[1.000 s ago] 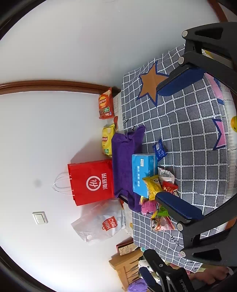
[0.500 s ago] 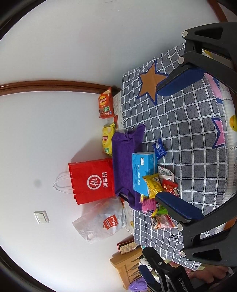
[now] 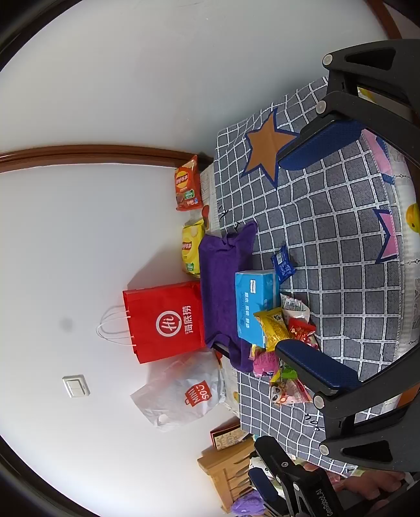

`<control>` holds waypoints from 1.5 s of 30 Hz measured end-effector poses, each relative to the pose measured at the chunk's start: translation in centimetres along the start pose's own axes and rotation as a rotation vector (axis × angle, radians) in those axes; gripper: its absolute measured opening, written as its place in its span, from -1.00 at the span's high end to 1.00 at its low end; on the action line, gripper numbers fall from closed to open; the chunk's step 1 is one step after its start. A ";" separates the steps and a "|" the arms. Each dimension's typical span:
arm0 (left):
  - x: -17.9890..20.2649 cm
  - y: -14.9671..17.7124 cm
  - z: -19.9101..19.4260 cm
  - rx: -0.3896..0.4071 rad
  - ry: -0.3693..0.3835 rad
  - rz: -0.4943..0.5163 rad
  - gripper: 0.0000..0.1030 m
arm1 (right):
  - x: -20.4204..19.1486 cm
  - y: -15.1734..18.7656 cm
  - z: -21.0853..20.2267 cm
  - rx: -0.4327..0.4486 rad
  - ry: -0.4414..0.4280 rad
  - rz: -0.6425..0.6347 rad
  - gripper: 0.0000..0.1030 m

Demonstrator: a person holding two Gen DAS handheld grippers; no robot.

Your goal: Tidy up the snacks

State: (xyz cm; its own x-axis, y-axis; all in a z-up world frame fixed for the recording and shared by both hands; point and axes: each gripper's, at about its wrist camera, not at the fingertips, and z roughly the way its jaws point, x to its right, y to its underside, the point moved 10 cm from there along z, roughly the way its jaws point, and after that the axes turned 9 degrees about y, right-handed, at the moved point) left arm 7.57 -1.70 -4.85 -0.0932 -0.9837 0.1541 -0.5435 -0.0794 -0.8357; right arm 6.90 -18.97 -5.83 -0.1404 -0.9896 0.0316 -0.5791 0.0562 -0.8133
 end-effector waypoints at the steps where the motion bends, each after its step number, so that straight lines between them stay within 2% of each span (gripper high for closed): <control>1: 0.0 0.0 0.0 0.000 0.000 0.000 -0.99 | 0.0 0.0 0.0 0.001 0.000 0.000 -1.00; 24: -0.1 0.2 0.2 -0.006 0.015 -0.013 -0.99 | -0.5 0.1 -0.4 0.007 -0.006 -0.004 -1.00; 31: -0.2 0.7 0.8 -0.013 0.044 -0.032 -0.99 | -0.9 0.0 -0.3 0.018 -0.039 0.001 -1.00; 38: -0.9 1.2 2.3 -0.045 0.048 -0.034 -0.99 | -1.1 -0.1 1.1 0.010 -0.031 -0.004 -1.00; 43: -2.1 2.2 4.2 -0.103 0.053 -0.058 -0.99 | -1.6 0.2 3.1 -0.006 -0.034 -0.018 -1.00; 45: -2.7 2.7 5.0 -0.115 0.033 -0.053 -0.99 | -1.7 0.5 4.2 -0.001 -0.004 -0.037 -1.00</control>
State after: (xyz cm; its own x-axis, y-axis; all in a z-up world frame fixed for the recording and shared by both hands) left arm 10.52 -0.02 -10.16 -0.0881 -0.9727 0.2146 -0.6398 -0.1099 -0.7606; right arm 10.21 -17.81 -8.66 -0.1159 -0.9915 0.0595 -0.5850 0.0197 -0.8108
